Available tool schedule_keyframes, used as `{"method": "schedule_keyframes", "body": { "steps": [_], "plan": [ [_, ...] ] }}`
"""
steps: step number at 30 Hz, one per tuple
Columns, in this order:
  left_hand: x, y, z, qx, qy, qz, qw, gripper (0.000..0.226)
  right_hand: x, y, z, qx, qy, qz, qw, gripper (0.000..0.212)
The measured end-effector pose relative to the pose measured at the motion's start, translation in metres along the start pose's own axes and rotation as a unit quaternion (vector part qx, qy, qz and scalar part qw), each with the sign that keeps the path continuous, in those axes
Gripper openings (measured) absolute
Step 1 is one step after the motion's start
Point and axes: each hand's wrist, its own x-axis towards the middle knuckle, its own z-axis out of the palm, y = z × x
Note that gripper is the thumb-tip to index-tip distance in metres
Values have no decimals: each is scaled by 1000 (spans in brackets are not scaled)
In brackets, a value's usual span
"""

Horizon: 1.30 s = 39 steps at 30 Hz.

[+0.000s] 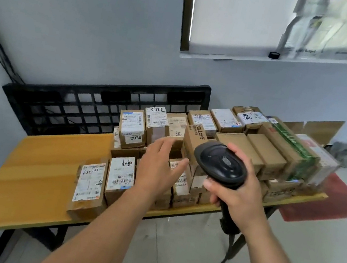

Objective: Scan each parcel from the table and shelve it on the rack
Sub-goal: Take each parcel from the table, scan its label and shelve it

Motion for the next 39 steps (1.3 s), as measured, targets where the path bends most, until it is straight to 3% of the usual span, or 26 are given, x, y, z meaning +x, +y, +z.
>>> {"method": "schedule_keyframes", "body": {
  "steps": [7, 13, 24, 30, 36, 39],
  "plan": [
    [44, 28, 38, 26, -86, -3, 996, 58, 8, 9, -27, -5, 58, 14, 998, 83],
    [57, 30, 55, 115, -127, -62, 983, 72, 9, 17, -32, -3, 67, 27, 997, 83],
    [45, -10, 16, -65, -164, -227, 958, 81, 11, 21, -14, 14, 20, 33, 999, 83],
    [26, -26, -6, -255, -134, -278, 916, 103, 13, 10, -8, 6, -8, 19, 1000, 82],
    [0, -44, -23, -403, -10, -304, 863, 105, 7, 3, 2, -1, -44, 14, 999, 82],
    [-12, -48, -32, -413, 56, -293, 861, 102, 2, -1, 7, 5, -70, 14, 997, 82]
  ]
}}
